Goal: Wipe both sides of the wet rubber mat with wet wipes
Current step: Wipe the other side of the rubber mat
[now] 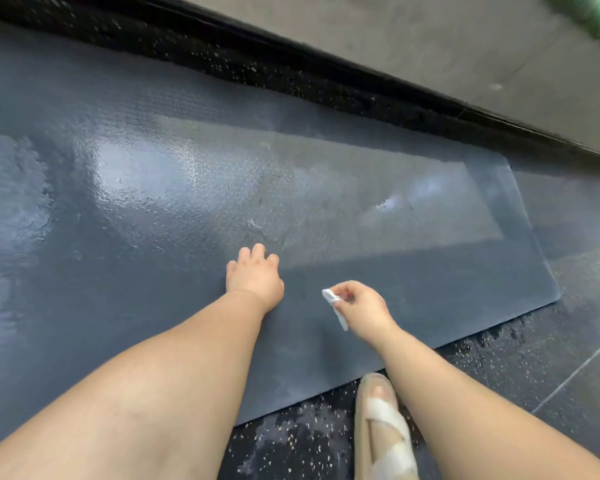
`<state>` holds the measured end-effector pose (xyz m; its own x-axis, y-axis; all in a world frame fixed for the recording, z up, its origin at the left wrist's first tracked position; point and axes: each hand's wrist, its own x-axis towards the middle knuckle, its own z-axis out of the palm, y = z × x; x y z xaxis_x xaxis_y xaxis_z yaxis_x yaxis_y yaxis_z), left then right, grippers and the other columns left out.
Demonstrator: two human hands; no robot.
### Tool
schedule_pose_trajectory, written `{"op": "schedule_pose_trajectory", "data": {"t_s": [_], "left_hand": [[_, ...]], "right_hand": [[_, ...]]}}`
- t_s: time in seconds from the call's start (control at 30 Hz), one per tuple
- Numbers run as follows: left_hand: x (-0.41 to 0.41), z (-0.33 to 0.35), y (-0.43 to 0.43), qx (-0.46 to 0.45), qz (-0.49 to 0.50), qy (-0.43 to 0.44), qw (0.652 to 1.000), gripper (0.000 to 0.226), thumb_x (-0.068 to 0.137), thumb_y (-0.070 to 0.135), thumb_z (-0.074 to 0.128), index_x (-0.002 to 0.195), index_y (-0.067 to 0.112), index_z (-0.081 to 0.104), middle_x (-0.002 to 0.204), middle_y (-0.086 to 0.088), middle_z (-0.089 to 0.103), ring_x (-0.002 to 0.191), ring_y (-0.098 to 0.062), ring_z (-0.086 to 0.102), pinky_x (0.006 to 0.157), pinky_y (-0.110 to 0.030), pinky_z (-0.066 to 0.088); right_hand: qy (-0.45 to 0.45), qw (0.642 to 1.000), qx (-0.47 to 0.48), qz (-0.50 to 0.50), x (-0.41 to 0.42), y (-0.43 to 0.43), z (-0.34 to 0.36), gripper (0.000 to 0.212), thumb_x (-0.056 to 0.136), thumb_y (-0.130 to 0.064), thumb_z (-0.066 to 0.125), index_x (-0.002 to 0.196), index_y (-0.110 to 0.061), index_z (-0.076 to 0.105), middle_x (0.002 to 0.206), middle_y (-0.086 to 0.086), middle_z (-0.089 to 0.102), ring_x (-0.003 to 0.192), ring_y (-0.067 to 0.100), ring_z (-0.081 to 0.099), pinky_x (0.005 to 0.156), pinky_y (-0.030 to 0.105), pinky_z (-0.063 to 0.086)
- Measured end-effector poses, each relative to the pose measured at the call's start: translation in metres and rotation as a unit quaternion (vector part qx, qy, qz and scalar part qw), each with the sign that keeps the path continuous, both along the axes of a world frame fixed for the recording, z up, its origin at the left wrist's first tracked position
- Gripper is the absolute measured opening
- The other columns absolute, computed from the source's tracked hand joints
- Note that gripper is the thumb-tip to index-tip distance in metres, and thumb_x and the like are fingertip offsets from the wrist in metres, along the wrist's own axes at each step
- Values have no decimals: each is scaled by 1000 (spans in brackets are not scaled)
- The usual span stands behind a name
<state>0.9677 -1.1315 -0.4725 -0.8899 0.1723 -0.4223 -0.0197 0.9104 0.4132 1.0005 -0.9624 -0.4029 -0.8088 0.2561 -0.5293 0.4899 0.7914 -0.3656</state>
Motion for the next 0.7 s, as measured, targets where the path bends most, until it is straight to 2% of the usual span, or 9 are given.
{"op": "schedule_pose_trajectory", "data": {"t_s": [0.07,0.13,0.23,0.3,0.4,0.53,0.6,0.67,0.7], "left_hand": [[-5,-1,-12,-7,-5,12,1000,35,95,29,39,129,21,45,138,0,33,126,-22,30,95,-35,33],[-7,-4,-24,-30,-10,24,999,37,95,29,39,132,22,43,146,2,28,135,-21,22,102,-36,29],[-12,-10,-37,-55,1,12,998,46,95,32,41,140,26,35,156,3,15,144,-23,7,113,-40,17],[-14,-13,-42,-75,11,14,997,51,94,34,41,143,27,30,157,2,11,145,-23,4,115,-42,14],[-18,-14,-40,-87,40,22,995,54,94,35,41,146,28,25,157,2,9,145,-23,3,116,-42,12],[-18,-13,-24,-101,58,37,993,55,94,37,42,146,27,25,157,0,10,144,-22,5,115,-40,16],[-16,-17,-20,-120,75,40,989,56,94,40,41,146,27,25,156,-1,12,144,-22,9,115,-40,19],[-16,-21,-18,-144,85,48,985,57,94,43,40,147,29,24,156,-1,13,144,-22,10,114,-40,19],[-18,-23,-17,-157,87,55,982,58,94,45,39,147,29,23,156,-1,14,144,-22,10,115,-40,18]], "right_hand": [[-7,1000,-19,21,-23,-11,1,13,87,-37,62,77,-30,58,69,-8,57,63,11,53,55,20,43],[-30,996,-19,79,-45,-23,2,14,87,-39,61,81,-27,59,65,-6,56,57,12,52,57,21,44],[-87,970,57,219,-87,-28,18,20,89,-40,59,96,-22,62,72,-1,63,73,15,57,69,23,44],[-104,951,107,272,-118,-22,34,22,90,-37,58,102,-19,62,76,-1,63,81,16,58,76,25,44],[-91,951,92,282,-148,-5,45,18,89,-35,61,97,-19,61,81,-1,62,72,17,56,71,26,45],[-49,970,12,236,-163,21,19,18,86,-36,63,91,-19,62,71,-5,59,62,10,50,55,21,38],[-26,987,-65,144,-164,32,-10,14,87,-27,64,96,-16,63,73,0,62,64,11,53,60,26,45],[13,990,-135,32,-164,40,-36,15,87,-20,63,100,-13,63,84,4,64,75,17,57,75,34,50],[35,988,-150,-6,-165,44,-47,14,88,-21,62,99,-14,63,85,4,63,75,18,57,74,34,50]]}}
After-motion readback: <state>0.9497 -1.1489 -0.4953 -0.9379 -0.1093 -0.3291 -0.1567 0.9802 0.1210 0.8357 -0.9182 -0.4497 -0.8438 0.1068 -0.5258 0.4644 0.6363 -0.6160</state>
